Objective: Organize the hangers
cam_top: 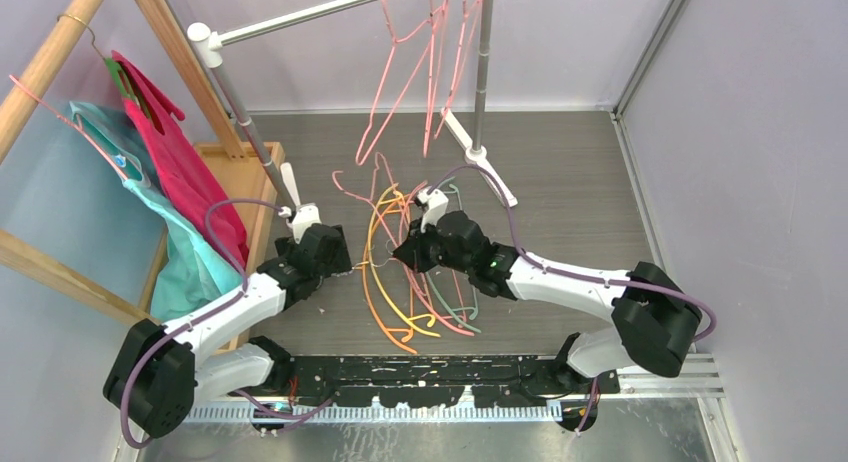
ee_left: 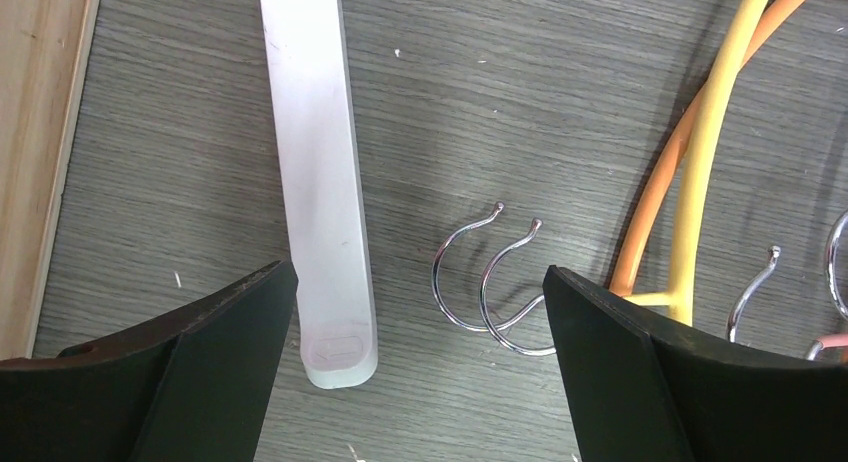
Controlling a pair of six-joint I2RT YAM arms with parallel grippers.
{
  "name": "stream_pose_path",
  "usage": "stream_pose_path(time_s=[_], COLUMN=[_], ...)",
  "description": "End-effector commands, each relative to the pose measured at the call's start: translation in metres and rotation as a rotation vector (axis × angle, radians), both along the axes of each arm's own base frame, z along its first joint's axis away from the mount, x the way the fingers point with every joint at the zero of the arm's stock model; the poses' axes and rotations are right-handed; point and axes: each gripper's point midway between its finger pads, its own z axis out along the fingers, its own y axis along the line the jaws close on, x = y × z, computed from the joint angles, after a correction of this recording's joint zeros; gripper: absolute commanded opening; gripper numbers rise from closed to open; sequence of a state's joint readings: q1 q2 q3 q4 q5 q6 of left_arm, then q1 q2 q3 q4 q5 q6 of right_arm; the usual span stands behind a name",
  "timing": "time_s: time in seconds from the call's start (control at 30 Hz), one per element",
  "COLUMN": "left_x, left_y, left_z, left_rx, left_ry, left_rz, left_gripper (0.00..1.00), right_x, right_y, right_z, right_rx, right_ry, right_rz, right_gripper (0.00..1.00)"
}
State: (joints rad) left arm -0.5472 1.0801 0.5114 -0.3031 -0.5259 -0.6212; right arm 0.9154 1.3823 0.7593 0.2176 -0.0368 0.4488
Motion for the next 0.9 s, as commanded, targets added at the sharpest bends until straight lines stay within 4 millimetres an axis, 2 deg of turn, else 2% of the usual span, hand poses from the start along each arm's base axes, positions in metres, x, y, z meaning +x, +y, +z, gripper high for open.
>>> stream_pose_path(time_s=[0.0,0.4,0.6,0.87], left_x=[0.012,0.012,0.012,0.01], left_y=[-0.004,-0.005,-0.006,-0.005], left_z=[0.01,0.006,0.013,0.017], left_rx=[-0.048,-0.049,-0.061,-0.066], left_ry=[-0.065,-0.061,-0.082,-0.093], left_rz=[0.034,0.031,0.021,0.015], left_gripper=[0.98,0.98,0.98,0.98], right_x=[-0.005,-0.057,-0.056,-0.029], right_y=[0.033,0.073,0.083,0.086], right_z=[0.075,0.16,0.192,0.241], right_rx=[0.196,0.387,0.456,0.469], right_ry=[-0.101,-0.209,-0.231,-0.317], right_rz=[0.035,0.065,0.035,-0.098], right_gripper=[0.01,0.01,0.01,0.01])
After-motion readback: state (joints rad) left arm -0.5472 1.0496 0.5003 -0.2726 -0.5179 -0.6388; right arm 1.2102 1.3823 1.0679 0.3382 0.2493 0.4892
